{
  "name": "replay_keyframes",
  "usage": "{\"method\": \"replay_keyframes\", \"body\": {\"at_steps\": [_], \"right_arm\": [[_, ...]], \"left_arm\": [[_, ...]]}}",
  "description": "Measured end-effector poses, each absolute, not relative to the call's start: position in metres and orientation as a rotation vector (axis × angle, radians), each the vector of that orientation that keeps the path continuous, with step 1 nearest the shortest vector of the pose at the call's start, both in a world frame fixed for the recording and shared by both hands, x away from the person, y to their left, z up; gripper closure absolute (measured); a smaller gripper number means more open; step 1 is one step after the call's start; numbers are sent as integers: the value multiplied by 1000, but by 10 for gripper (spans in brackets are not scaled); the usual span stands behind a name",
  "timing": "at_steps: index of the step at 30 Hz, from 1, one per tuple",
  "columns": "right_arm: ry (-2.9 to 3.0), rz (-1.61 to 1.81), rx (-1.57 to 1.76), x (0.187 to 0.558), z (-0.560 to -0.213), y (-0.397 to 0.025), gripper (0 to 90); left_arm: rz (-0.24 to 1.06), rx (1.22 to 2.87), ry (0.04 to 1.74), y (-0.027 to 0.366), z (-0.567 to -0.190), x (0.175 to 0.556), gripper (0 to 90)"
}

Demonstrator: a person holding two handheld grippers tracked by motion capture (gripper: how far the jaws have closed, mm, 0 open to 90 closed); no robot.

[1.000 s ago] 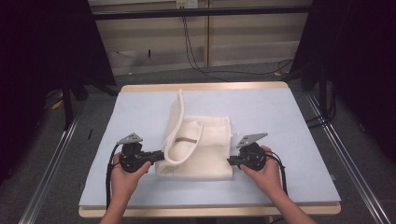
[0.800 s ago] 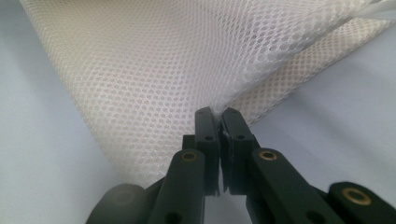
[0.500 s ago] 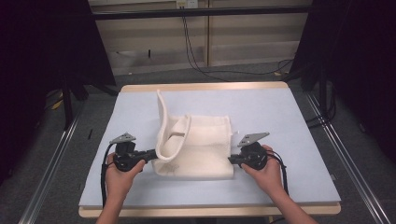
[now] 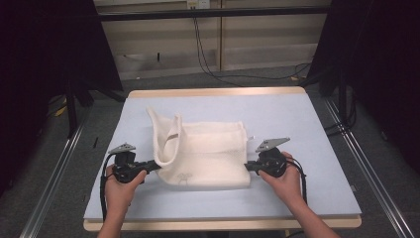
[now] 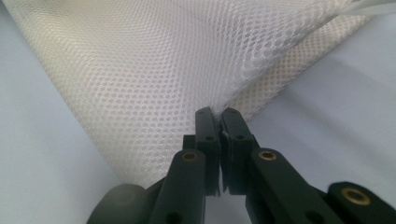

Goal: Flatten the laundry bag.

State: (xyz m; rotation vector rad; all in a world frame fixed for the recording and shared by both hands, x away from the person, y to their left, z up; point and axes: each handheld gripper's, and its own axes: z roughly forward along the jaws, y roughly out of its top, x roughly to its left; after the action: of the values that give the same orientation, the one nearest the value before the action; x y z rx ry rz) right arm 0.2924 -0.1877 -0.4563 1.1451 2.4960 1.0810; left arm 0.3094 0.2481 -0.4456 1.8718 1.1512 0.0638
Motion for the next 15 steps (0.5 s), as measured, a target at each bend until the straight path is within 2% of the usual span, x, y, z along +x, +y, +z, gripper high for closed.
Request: {"method": "replay_keyframes", "body": {"at_steps": [12, 15], "right_arm": [[2458, 1074, 1179, 298, -456, -199, 873], [2447, 1060, 1194, 299, -456, -202, 873]], "left_arm": [[38, 1881, 1181, 251, -454, 310, 807], [24, 1886, 1175, 250, -456, 310, 777]]}}
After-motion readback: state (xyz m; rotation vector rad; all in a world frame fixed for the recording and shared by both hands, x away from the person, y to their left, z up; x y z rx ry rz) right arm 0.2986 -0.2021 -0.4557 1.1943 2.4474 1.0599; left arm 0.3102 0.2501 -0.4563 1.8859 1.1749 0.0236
